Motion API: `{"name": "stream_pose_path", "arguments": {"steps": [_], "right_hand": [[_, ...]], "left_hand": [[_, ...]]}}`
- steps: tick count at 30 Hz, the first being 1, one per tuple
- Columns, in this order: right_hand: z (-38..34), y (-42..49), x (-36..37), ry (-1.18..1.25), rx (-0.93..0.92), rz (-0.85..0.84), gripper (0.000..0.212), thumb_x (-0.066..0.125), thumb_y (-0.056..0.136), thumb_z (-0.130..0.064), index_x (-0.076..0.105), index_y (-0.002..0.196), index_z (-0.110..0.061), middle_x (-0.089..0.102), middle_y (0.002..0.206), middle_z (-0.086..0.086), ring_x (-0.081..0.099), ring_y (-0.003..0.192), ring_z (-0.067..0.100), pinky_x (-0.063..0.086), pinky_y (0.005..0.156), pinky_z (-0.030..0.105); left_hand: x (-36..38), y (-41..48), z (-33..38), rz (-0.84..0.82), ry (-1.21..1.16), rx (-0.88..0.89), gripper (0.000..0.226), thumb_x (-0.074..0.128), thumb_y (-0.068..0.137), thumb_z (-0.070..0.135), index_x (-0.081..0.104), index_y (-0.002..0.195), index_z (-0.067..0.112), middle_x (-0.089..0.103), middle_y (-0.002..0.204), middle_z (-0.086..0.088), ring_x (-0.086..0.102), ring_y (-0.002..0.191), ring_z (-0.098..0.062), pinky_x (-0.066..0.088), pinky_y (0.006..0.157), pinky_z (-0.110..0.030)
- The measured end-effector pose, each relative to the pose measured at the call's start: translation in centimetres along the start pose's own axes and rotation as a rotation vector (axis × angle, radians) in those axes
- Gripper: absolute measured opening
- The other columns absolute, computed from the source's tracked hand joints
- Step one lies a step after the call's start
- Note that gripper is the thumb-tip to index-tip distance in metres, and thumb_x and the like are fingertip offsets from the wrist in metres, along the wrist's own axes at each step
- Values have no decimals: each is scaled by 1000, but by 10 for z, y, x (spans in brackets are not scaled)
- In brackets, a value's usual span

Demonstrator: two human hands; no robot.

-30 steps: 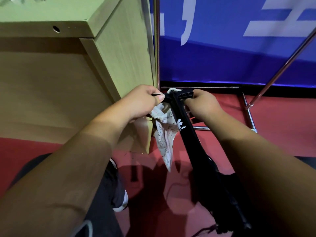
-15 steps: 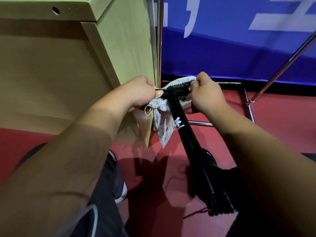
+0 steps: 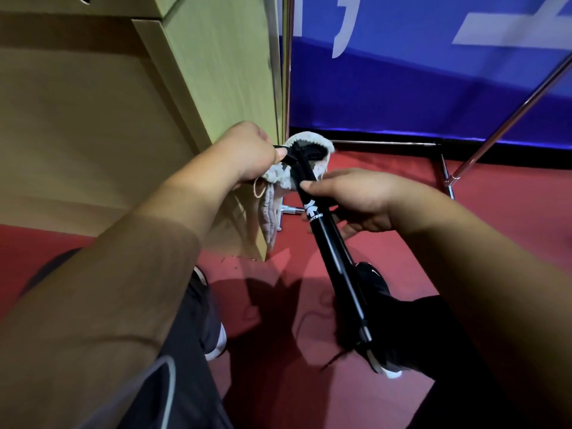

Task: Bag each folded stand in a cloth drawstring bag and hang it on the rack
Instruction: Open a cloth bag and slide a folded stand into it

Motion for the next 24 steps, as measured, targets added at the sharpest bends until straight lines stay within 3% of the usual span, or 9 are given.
{"name": "stream_pose_path", "arguments": {"steps": [2,4,7,11,14,17,20,22,24], "right_hand": [[-3,2,-12,-57,-104,130,22,69,105,-34,50,115,-36,80,110,15,79,99,37,58,95,64],[-4,5,-21,-151,-170,235,64,76,99,-37,34,146,-41,80,105,16,81,87,38,63,85,66],[-6,6,-29,-390,-239,368,105,81,90,-46,9,165,-37,77,105,13,79,79,30,67,75,50],[-12,-2,-34,-443,-312,434,100,83,90,-43,18,165,-33,68,114,2,75,84,22,62,70,34],[-17,2,-34,-501,-364,441,103,84,87,-45,19,166,-31,72,107,2,72,85,20,49,61,24],[-17,9,-27,-587,-406,417,113,86,84,-50,16,168,-23,72,99,3,68,86,21,41,60,21],[-13,13,-20,-599,-422,392,116,87,82,-53,16,168,-22,73,111,2,69,96,19,42,67,23],[-13,16,-21,-458,-425,386,96,90,78,-48,39,156,-24,74,117,-12,68,94,0,46,72,18],[-14,18,-27,-361,-414,413,64,92,71,-46,62,124,-27,74,98,-16,67,79,-8,48,69,19]], "left_hand": [[-2,-1,3,31,2,8,30,79,94,35,76,116,16,76,107,-7,72,101,-31,57,100,-41],[-2,-4,9,84,66,46,25,79,94,31,76,118,23,75,108,-2,71,100,-26,54,92,-31],[1,-7,17,182,132,101,21,75,94,21,79,108,37,76,102,3,72,85,-22,51,73,-27],[12,-10,25,158,119,191,12,69,101,31,79,105,37,76,98,5,73,86,-21,58,79,-32],[10,-11,25,216,76,215,11,67,101,39,74,92,39,75,94,8,72,87,-18,57,80,-30],[6,-8,24,275,17,235,14,67,100,39,73,87,39,75,89,10,70,85,-15,54,76,-28],[13,-9,30,176,-46,300,14,69,99,36,74,87,41,75,89,15,69,87,-8,51,78,-26],[22,-11,36,62,-66,362,13,70,100,31,76,90,38,75,88,15,67,84,-2,50,79,-23],[30,-15,41,-29,-49,412,12,70,101,28,78,94,34,75,87,14,64,78,3,47,75,-19]]}}
Point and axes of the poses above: each hand's wrist, its own y-axis towards the middle knuckle, its own x-axis out of the palm, z = x × y, the point moved 7 cm from there along y, towards the middle knuckle
